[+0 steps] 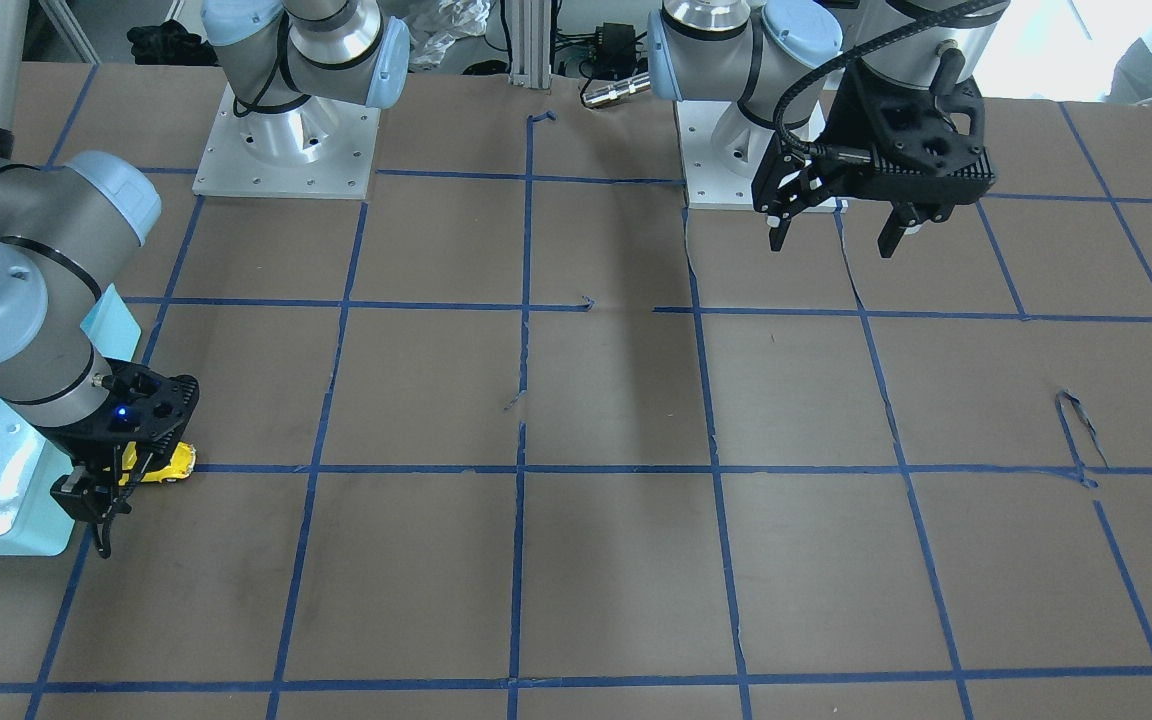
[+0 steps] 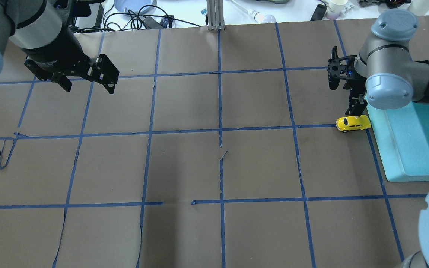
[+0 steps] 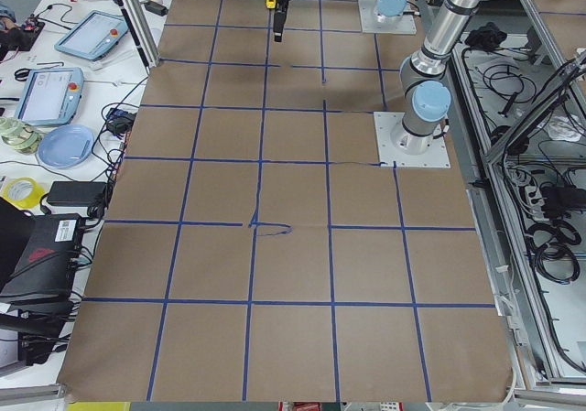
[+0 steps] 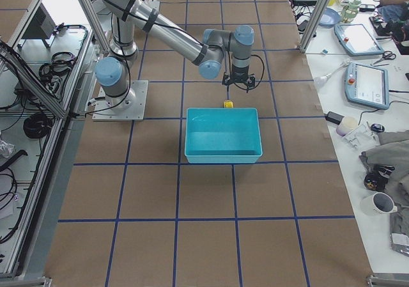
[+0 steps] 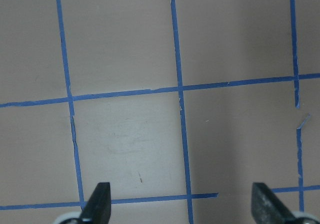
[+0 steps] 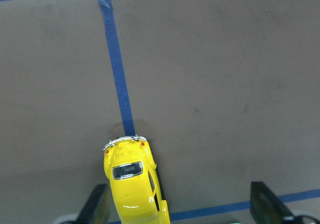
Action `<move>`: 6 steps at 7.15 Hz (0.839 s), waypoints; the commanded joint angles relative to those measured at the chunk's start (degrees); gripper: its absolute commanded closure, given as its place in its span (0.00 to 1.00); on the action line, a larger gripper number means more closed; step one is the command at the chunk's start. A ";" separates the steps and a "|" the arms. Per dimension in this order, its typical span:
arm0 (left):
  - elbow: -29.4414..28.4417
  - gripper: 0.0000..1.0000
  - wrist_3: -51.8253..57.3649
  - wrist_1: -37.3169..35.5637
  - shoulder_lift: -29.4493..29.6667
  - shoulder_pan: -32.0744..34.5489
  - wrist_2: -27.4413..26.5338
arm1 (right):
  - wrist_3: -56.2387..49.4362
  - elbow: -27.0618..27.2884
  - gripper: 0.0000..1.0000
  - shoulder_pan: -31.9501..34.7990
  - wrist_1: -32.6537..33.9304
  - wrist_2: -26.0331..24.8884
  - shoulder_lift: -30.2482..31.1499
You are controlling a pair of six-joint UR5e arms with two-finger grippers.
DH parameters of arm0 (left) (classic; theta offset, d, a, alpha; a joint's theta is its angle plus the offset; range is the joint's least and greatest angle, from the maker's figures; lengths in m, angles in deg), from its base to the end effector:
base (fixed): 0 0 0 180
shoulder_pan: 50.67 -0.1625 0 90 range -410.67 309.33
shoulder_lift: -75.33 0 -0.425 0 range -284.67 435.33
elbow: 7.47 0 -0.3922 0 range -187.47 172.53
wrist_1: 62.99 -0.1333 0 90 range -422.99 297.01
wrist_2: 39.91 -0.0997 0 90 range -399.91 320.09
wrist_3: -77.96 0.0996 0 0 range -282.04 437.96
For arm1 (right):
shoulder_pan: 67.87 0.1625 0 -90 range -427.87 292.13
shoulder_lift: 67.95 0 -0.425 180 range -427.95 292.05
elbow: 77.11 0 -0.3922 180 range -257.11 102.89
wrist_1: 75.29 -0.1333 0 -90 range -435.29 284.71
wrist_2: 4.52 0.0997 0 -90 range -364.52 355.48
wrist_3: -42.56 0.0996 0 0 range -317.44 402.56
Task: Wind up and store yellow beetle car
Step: 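Lower the right gripper over the car while the left arm lifts away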
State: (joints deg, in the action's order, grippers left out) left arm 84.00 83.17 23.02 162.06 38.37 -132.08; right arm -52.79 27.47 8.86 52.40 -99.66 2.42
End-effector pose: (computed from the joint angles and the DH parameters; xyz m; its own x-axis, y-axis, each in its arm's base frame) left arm -0.1215 -0.4791 0.5102 -0.9965 0.0699 -0.0467 0.0741 0.9925 -0.0970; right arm -0.0104 -0.5859 0.2493 -0.1379 -0.9891 0.0521 -0.9853 0.1423 0.0947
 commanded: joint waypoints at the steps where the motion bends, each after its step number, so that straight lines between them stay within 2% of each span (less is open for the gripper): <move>1: 0.47 0.00 -0.55 -3.13 0.20 -0.27 -0.20 | -0.11 0.01 0.00 -0.70 1.15 -0.39 -2.16; 6: 0.47 0.00 -0.64 -1.81 -0.15 -0.01 -0.20 | -0.20 2.29 0.00 -2.73 2.04 -1.36 -4.10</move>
State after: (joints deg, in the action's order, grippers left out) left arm 84.47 82.50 21.15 162.13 38.30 -132.09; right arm -52.98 29.59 6.20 54.21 -100.69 -1.08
